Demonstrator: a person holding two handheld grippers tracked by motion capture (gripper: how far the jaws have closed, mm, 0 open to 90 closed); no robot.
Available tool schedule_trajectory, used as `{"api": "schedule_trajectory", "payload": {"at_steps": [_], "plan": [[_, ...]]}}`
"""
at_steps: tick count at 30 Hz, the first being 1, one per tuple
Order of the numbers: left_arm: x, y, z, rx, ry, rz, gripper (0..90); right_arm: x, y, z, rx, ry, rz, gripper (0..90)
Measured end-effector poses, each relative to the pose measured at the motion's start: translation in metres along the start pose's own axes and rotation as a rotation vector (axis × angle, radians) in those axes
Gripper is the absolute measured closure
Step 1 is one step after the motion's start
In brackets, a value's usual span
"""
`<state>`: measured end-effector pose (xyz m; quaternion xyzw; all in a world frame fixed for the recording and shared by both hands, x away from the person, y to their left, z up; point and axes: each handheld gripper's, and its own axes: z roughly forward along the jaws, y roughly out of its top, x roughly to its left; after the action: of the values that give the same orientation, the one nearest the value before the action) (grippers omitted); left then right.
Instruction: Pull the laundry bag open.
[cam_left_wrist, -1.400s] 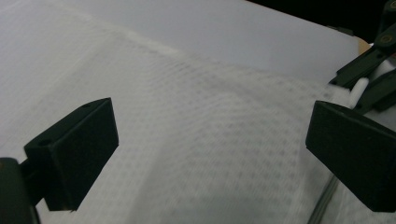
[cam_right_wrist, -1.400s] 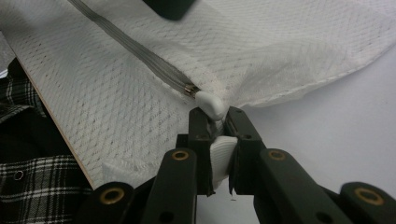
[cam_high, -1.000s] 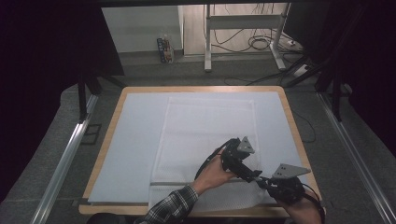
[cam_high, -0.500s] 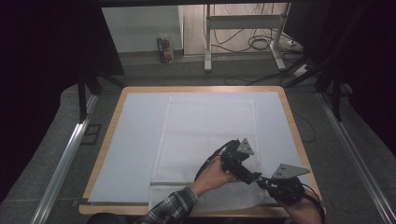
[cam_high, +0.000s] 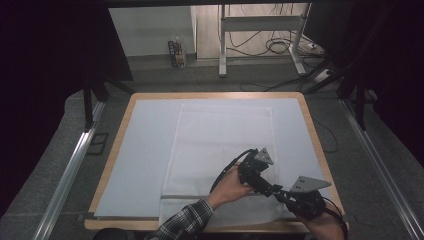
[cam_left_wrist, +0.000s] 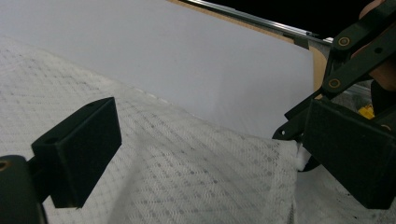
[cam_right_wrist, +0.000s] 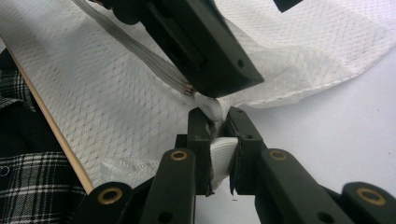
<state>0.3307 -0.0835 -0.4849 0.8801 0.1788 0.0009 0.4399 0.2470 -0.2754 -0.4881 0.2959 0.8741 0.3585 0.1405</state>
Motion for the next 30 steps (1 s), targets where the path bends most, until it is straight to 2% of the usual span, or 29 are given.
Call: {"api": "schedule_trajectory", "payload": {"at_steps": [1, 5, 9, 10, 11, 13, 14, 17, 19, 21, 23, 26, 27, 28, 30], "plan": [[0.001, 0.000, -0.001, 0.006, 0.001, 0.006, 4.4, 0.000, 0.000, 0.000, -0.001, -0.002, -0.001, 79.8], [0.002, 0.000, -0.001, 0.016, 0.052, 0.011, 3.2, 0.000, 0.001, -0.001, -0.013, 0.003, 0.004, 79.1], [0.003, -0.003, -0.004, 0.013, 0.062, 0.007, 2.8, -0.001, 0.000, 0.000, 0.000, 0.008, 0.013, 76.0], [0.005, -0.004, -0.006, 0.017, 0.072, 0.009, 2.8, -0.001, 0.000, 0.001, 0.010, 0.009, 0.018, 74.4], [0.006, -0.007, -0.008, 0.013, 0.079, -0.007, 2.9, -0.003, -0.003, 0.005, 0.043, 0.013, 0.029, 69.7], [0.008, -0.009, -0.009, 0.009, 0.081, -0.015, 2.9, -0.003, -0.003, 0.006, 0.054, 0.013, 0.031, 67.2], [0.010, -0.013, -0.010, 0.008, 0.090, -0.026, 2.9, -0.004, -0.006, 0.009, 0.089, 0.019, 0.041, 62.9], [0.012, -0.015, -0.012, 0.012, 0.094, -0.030, 2.9, -0.004, -0.009, 0.012, 0.137, 0.019, 0.045, 55.3], [0.014, -0.019, -0.015, 0.019, 0.106, -0.025, 2.9, -0.002, -0.013, 0.016, 0.187, 0.000, 0.035, 50.1], [0.015, -0.020, -0.016, 0.018, 0.109, -0.028, 2.9, 0.000, -0.014, 0.017, 0.186, -0.003, 0.029, 48.4], [0.016, -0.022, -0.017, 0.015, 0.112, -0.037, 3.0, 0.003, -0.015, 0.016, 0.186, -0.021, 0.025, 50.3], [0.017, -0.023, -0.019, 0.021, 0.110, -0.035, 3.1, 0.001, -0.016, 0.014, 0.185, -0.033, 0.058, 72.3], [0.017, -0.023, -0.019, 0.021, 0.110, -0.035, 3.1, 0.001, -0.016, 0.014, 0.185, -0.033, 0.058, 72.3], [0.015, -0.023, -0.017, 0.027, 0.106, -0.031, 3.1, -0.002, -0.017, 0.012, 0.180, -0.021, 0.072, 80.7], [0.013, -0.024, -0.015, 0.046, 0.104, -0.011, 3.1, -0.002, -0.017, 0.011, 0.179, -0.021, 0.072, 83.2]]}}
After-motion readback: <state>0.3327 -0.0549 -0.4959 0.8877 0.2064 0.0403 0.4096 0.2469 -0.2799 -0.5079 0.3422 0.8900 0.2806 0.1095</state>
